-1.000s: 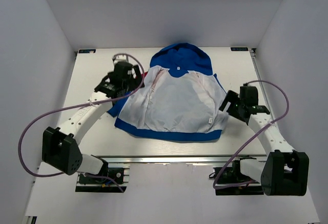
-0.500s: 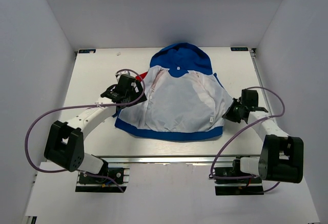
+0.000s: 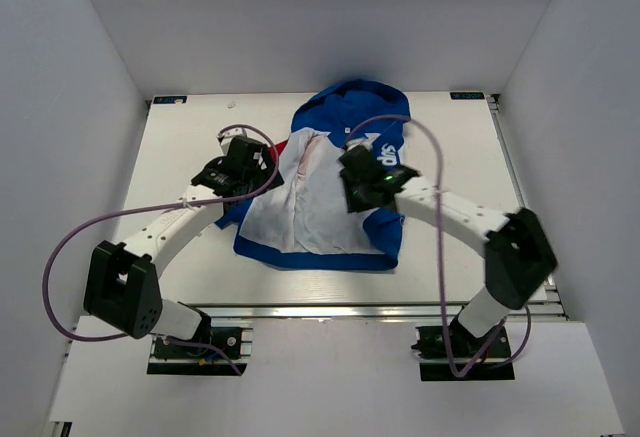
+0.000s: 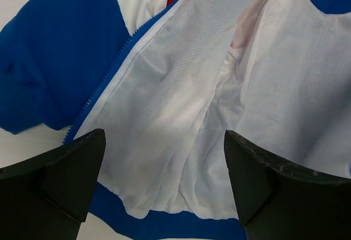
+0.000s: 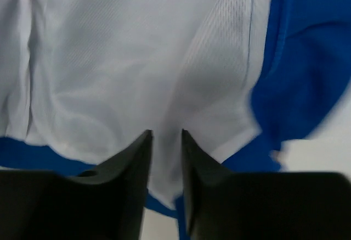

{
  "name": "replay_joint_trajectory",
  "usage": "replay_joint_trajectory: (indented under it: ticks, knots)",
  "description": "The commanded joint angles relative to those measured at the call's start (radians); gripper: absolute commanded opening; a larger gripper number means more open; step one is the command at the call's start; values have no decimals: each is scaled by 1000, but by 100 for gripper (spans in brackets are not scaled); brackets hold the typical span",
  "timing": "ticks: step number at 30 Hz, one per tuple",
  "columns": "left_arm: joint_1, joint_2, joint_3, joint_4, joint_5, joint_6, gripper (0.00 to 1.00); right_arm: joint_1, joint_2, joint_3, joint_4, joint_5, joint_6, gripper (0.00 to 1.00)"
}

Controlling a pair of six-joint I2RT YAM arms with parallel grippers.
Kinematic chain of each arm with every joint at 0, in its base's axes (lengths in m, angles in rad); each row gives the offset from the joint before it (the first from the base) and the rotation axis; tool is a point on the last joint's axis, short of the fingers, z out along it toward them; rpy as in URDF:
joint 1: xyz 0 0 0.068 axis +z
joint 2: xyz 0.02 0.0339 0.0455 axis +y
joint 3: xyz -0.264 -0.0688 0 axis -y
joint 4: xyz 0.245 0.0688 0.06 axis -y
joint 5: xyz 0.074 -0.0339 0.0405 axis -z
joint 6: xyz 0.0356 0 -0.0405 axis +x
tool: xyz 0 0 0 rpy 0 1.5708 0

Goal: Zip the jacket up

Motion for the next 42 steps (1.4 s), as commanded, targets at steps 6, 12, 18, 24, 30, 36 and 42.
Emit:
replay_joint_trajectory:
  ticks: [6,12,18,24,30,36,42]
  knots:
    - [7,-71,0,-90,-65,-43,98,152,-2,-36,19,-81,-55,89]
    - [7,-34,-13,-87,-24,-46,98,101,-286,-191,96,-127,-54,89]
    - [7,-3,-38,40,146,0,98,-189,-399,-361,124,-416,104,89]
    - [7,58,-53,108,237,28,98,-327,-332,-439,254,-514,137,89]
    - [7,144,-72,186,330,43,98,-393,-211,-403,348,-566,122,88]
    - [7,219,-26,160,341,54,98,-391,-162,-416,395,-618,91,84]
    - [7,215,-27,152,327,58,98,-393,-175,-447,465,-695,102,61]
